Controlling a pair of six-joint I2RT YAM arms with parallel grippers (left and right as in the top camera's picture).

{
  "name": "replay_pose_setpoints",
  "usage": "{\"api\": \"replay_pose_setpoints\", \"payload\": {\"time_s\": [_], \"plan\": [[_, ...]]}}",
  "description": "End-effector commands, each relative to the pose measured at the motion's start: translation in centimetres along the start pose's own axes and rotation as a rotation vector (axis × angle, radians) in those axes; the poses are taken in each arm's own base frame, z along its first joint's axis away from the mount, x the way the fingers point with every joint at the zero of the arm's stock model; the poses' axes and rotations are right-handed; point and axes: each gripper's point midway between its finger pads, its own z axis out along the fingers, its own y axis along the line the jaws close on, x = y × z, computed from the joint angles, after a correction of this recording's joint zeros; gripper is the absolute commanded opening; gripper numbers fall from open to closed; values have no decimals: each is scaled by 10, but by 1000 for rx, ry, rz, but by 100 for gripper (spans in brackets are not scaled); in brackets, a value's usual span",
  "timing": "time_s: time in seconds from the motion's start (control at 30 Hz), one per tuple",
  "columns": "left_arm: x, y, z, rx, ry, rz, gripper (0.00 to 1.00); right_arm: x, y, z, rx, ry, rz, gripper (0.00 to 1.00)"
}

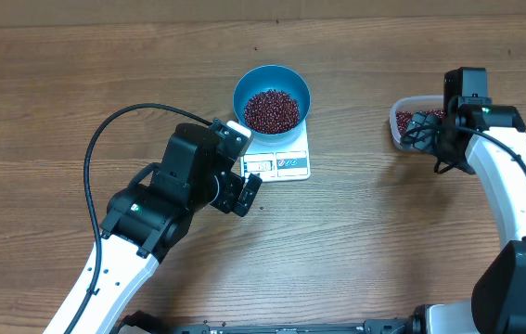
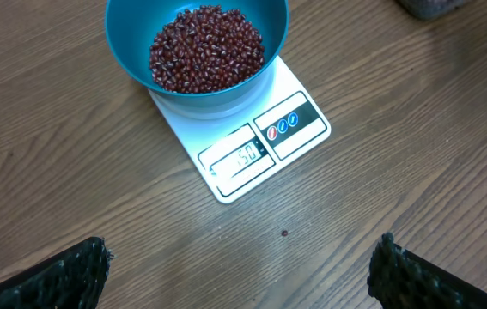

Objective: Scoop item into bowl and weigh 150g on scale

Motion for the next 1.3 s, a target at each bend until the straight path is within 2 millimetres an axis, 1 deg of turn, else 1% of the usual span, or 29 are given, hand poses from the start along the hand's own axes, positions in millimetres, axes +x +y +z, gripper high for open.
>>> {"api": "replay_pose_setpoints", "payload": {"time_s": [0.0,0.27,0.5,0.77,0.8,0.87,0.93,1.03,1.13,1.27], "plan": [[-8,-3,-3,17,-17,-7,99,-2,-7,0,44,-10,-2,100],[-8,-3,-3,17,-17,-7,99,6,-28,-2,153,12,-15,100],[-8,-3,-3,17,-17,-7,100,6,-32,-3,177,10,-15,100],[-8,-3,-3,17,-17,-7,100,4,-45,-2,185,16,22,100],[-8,-3,-3,17,-17,-7,100,1,-45,-1,179,9,5,100],[-8,-3,-3,17,-17,-7,99,0,-37,-1,135,14,-85,100],[-8,-3,-3,17,-17,-6,100,1,-23,1,50,28,-191,100],[-8,-3,-3,17,-17,-6,99,4,-5,0,-56,36,-285,100],[-8,-3,-3,17,-17,-7,99,7,10,-1,-145,43,-342,100],[-8,-3,-3,17,-17,-6,100,11,17,-5,-194,54,-343,100]]}}
